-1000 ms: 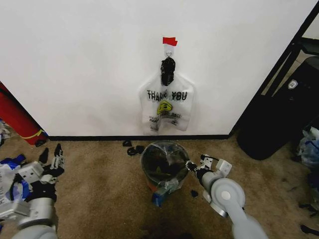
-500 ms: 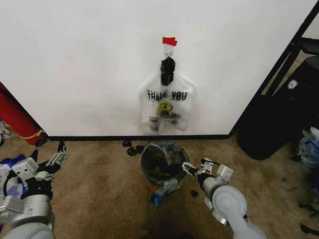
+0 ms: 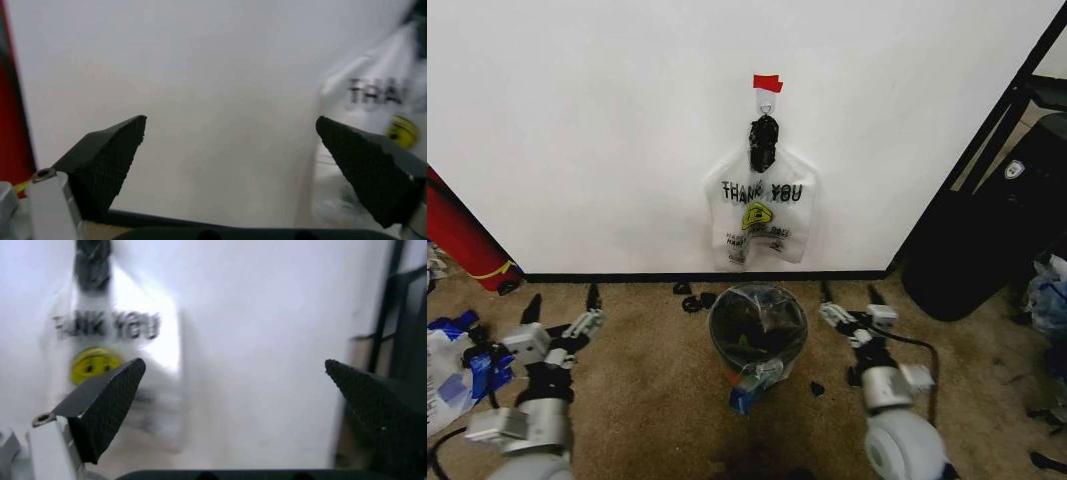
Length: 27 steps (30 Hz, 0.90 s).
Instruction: Pick up the garbage bag from the wall and place it over the trash bin.
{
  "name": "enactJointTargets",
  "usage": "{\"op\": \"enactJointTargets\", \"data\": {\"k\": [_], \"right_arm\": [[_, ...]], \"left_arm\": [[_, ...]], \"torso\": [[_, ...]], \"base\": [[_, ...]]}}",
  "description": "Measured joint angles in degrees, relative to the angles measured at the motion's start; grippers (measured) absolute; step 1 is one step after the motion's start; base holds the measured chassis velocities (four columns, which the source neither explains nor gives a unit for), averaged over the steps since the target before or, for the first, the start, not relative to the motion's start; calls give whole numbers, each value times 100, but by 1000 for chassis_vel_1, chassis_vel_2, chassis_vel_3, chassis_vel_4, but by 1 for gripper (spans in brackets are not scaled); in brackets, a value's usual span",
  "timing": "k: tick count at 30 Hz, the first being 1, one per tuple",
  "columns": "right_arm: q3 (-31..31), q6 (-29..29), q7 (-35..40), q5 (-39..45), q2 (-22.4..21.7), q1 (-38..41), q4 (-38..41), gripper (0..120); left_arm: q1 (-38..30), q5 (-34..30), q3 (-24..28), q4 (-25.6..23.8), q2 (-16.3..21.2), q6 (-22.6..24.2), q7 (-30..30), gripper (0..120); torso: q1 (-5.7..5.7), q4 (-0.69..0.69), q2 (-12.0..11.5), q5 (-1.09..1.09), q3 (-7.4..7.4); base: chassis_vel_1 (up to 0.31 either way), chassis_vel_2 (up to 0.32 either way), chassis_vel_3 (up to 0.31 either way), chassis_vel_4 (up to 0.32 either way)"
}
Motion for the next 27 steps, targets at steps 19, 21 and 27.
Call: {"op": "enactJointTargets", "data": {"k": [19,21,27], "right_arm": [[625,1154,-213,85,1049,-1738,1111,100],[586,1112,-195,-52,1135,-1757,1200,100],[466,1099,-148,-243,1304,-1916,1314,100]], "left_arm": [[153,838,785,144,-123,-616,139,100],[160,846,819,149,-67,-556,124,100],[132,848,800,249,-34,-517,106,100]], "torso": [[0,1,0,-1,0],[0,1,0,-1,0],[0,0,0,-2,0]], "base": [[0,0,0,0],[0,0,0,0],[0,0,0,0]]}}
